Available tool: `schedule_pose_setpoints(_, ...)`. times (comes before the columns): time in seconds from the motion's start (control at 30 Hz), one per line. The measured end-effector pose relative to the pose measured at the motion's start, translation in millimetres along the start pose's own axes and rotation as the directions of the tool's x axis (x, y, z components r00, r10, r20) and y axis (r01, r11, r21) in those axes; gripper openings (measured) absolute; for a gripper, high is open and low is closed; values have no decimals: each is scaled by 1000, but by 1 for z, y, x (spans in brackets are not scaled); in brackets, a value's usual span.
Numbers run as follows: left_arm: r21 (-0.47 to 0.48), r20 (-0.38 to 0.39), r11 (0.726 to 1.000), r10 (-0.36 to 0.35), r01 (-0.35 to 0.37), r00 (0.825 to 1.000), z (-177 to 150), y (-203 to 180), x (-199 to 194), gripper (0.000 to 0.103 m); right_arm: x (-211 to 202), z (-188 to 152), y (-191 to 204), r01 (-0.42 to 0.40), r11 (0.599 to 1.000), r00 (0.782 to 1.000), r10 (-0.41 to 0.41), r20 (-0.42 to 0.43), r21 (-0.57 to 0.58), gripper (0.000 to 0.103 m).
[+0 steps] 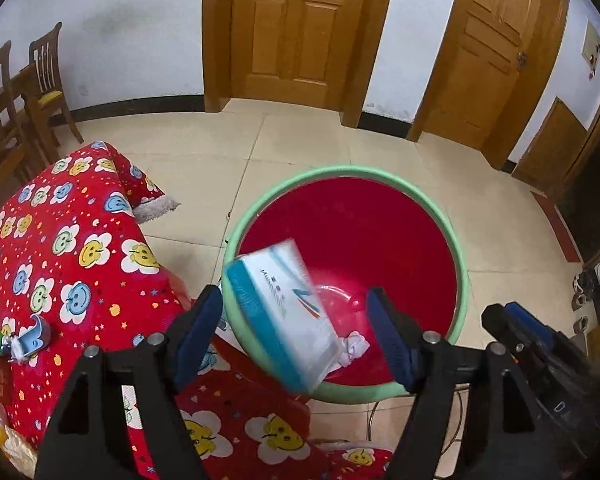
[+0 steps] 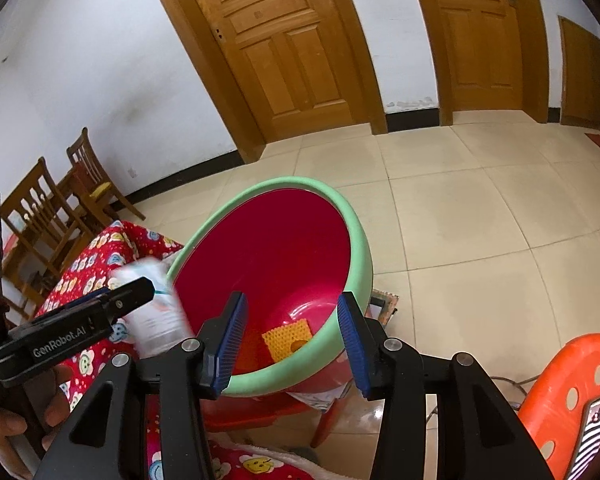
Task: Collect trash
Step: 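Open the left gripper dropping the box while the right gripper drops the orange bundle into the bucket, then return to the table and grasp a second yellow foam net with the left gripper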
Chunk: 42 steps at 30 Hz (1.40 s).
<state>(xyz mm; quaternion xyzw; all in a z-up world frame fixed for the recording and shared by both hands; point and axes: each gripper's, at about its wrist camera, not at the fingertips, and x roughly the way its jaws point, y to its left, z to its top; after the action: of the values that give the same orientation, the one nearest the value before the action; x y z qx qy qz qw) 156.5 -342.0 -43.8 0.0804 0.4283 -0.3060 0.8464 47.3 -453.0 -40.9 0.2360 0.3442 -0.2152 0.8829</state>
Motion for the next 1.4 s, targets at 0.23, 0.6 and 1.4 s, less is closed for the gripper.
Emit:
schedule_pose_setpoints(0.23, -20, 13, 1000, 19, -18, 1000, -6, 6, -19, 74, -9, 1, 4, -17, 1000, 1000, 17, 14, -9, 48)
schedule_pose_setpoints(0.6, -96, 59, 993, 69, -63, 996, -33, 39, -79, 75, -36, -8, 33, -77, 995, 996, 79, 30, -58, 48)
schedule_pose_setpoints(1.4, -306, 52, 909, 313, -283, 948, -112, 155, -175, 75, -64, -45, 116, -214, 955, 976, 216, -15, -206, 53)
